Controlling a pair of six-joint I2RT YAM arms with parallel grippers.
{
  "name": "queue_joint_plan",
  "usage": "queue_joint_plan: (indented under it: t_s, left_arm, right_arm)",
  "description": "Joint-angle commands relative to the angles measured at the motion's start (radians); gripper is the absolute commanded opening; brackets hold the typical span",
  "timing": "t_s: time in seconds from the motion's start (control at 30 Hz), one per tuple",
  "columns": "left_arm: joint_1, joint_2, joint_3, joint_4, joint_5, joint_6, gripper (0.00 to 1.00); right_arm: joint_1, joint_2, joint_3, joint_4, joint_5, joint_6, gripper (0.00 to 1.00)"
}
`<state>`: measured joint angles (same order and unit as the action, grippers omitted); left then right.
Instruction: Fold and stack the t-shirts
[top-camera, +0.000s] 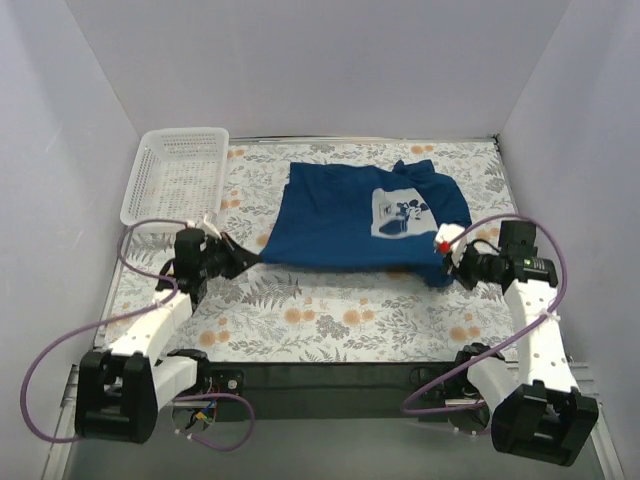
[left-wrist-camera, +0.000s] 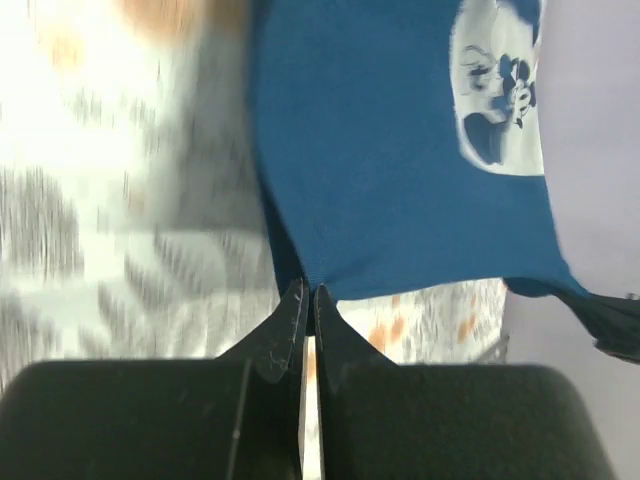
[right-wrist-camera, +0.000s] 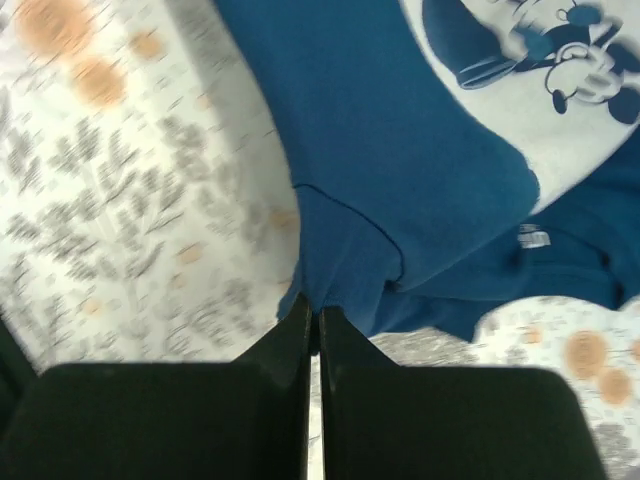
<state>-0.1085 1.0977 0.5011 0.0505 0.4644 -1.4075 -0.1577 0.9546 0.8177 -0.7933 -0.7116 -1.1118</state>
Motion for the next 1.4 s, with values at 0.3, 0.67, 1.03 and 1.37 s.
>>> queue_joint_plan:
  t_s: [0.3,0.67,1.03,1.37]
  left_arm:
    - [0.001,-0.345,-0.029,-0.492,0.068,-0.084,0.00]
    - [0.001,-0.516,0.126,-0.632,-0.001,-0.055,0.50]
    - [0.003,-0.192,0.097,-0.275,-0.092,0.094,0.70]
    - [-0.005,0.269,0.289,-0.077,-0.211,0.191,0.70]
  right_arm:
    - [-0.002,-0.191,-0.181,-0.320,0.130,-0.368,0.01]
    - [-0.002,-0.123,0.138,-0.412,0.041,-0.271,0.69]
    - [0.049,0.300,0.239,0.389,0.058,0.754,0.76]
    - [0.092,0.878,0.625,0.571,0.454,1.007,0.73]
